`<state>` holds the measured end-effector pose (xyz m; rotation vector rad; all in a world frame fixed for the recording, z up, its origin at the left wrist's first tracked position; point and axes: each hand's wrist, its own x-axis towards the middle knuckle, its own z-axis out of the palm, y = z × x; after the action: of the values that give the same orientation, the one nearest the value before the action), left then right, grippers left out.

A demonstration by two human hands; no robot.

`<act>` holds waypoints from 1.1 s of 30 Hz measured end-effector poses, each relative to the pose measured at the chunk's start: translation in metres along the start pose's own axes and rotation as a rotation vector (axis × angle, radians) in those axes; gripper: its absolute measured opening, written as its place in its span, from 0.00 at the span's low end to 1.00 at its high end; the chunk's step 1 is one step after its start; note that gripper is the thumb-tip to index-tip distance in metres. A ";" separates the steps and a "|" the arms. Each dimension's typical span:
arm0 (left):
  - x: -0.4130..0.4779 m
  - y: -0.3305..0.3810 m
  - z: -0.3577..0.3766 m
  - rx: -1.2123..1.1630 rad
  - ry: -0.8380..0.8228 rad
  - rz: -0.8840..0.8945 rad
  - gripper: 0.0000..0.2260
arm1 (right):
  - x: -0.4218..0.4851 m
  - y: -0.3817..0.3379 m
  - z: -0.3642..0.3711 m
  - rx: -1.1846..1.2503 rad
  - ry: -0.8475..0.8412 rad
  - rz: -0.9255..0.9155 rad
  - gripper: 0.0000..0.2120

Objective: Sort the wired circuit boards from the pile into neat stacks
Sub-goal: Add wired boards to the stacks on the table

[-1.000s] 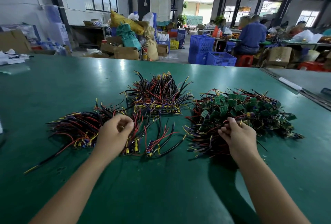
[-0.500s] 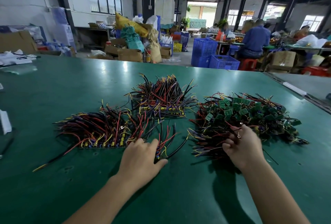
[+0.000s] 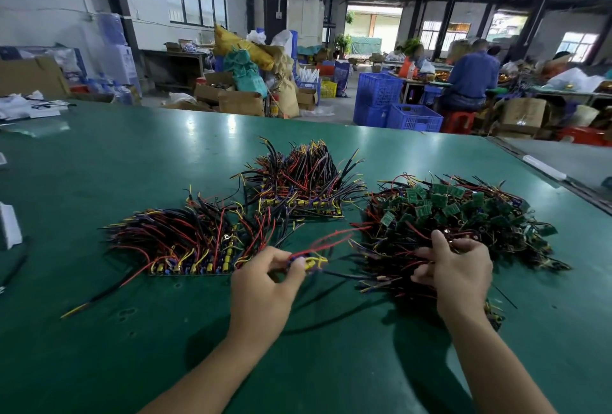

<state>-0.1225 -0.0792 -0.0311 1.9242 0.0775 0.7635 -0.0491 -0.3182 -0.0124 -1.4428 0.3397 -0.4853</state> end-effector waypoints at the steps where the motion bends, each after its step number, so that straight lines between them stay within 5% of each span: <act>1: 0.004 -0.001 -0.003 -0.056 0.046 -0.033 0.05 | 0.000 0.000 0.000 -0.041 0.002 -0.020 0.09; 4: 0.015 -0.004 -0.013 -0.283 0.123 -0.154 0.05 | -0.003 0.000 0.001 -0.207 -0.081 -0.036 0.01; 9: 0.023 -0.002 -0.022 -0.545 0.131 -0.281 0.03 | -0.010 -0.005 0.002 -0.732 -0.068 -0.295 0.07; 11: 0.023 -0.003 -0.022 -0.552 0.072 -0.297 0.04 | -0.020 -0.007 0.005 -0.703 -0.054 -0.460 0.08; 13: 0.020 -0.002 -0.019 -0.516 -0.001 -0.267 0.05 | -0.037 -0.004 0.014 -0.595 -0.236 -0.525 0.06; 15: 0.016 0.000 -0.014 -0.458 -0.054 -0.206 0.05 | -0.056 0.002 0.026 -0.530 -0.473 -0.458 0.07; 19: 0.008 0.003 -0.007 -0.408 -0.136 -0.151 0.02 | -0.088 0.008 0.044 -0.089 -0.814 0.002 0.07; 22: 0.004 0.003 -0.005 -0.419 -0.216 -0.122 0.03 | -0.096 0.005 0.048 0.052 -0.857 0.119 0.03; 28: 0.001 0.007 -0.008 -0.506 -0.338 -0.110 0.08 | -0.093 0.013 0.045 0.148 -0.841 0.074 0.05; 33: 0.002 0.005 -0.010 -0.477 -0.404 -0.099 0.07 | -0.081 0.018 0.049 0.249 -0.850 0.263 0.06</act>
<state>-0.1277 -0.0729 -0.0234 1.5660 -0.2376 0.2796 -0.0920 -0.2332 -0.0307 -1.2145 -0.2102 0.3056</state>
